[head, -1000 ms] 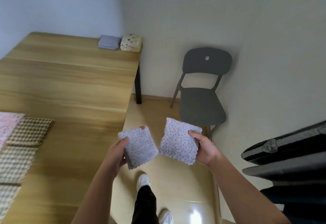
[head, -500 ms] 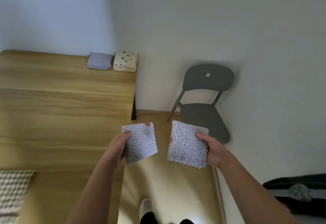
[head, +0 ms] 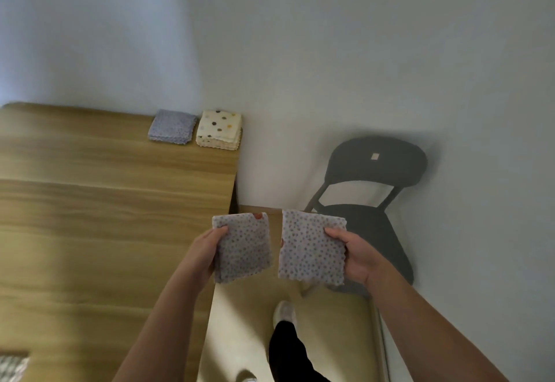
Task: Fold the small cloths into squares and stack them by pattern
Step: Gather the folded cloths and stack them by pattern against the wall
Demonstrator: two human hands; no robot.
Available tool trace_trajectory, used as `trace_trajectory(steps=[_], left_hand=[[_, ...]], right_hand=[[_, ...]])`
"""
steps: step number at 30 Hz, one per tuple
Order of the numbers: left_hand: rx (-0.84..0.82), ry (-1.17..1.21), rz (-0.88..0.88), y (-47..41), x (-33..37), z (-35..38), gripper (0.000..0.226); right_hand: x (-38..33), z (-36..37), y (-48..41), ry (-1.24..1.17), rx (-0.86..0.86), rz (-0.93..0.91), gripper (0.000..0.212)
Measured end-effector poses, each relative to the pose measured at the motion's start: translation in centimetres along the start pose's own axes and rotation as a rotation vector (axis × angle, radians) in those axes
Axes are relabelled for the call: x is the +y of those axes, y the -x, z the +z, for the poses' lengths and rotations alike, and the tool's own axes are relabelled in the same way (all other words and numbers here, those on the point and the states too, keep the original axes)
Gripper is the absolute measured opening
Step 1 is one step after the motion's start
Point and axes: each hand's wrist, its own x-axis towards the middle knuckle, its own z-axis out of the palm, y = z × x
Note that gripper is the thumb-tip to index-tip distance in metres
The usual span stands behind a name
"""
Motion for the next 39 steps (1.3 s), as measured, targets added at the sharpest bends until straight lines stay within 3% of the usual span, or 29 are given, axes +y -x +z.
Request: trace_trajectory(steps=[10,17,23,28,31,35,39], left_hand=[[0.063,0.081,-0.016,-7.8,6.1,7.0,0.025],[0.093,0.000,-0.051,-11.6,8.9,8.3,0.035],[0.005,-0.011,-0.063,-15.7,12.6,9.2,0.037],[-0.073,0.026,-0.065,-19.9,16.7,8.6,0.036],[-0.113,0.058,-0.055,-21.8,18.7,8.0,0.032],[-0.143,0.048,-0.067,-23.7,19.9,7.0,0.037],[-0.247,-0.077,-0.001,-24.8,20.9,6.3,0.038]], right_hand=[[-10.5,1.5,-8.8,0.151,-0.169,0.082,0.035],[-14.0,3.4,-12.8,0.171,-0.290,0.110,0.034],[-16.6,5.9,-16.9,0.177,-0.274,0.131,0.035],[-19.1,8.2,-21.3,0.132,-0.214,0.135,0.053],[-20.4,9.3,-23.3,0.112,-0.184,0.120,0.044],[-20.8,10.8,-25.1,0.097,-0.111,0.123,0.049],[-21.2,12.2,-26.7,0.086,-0.084,0.126,0.036]])
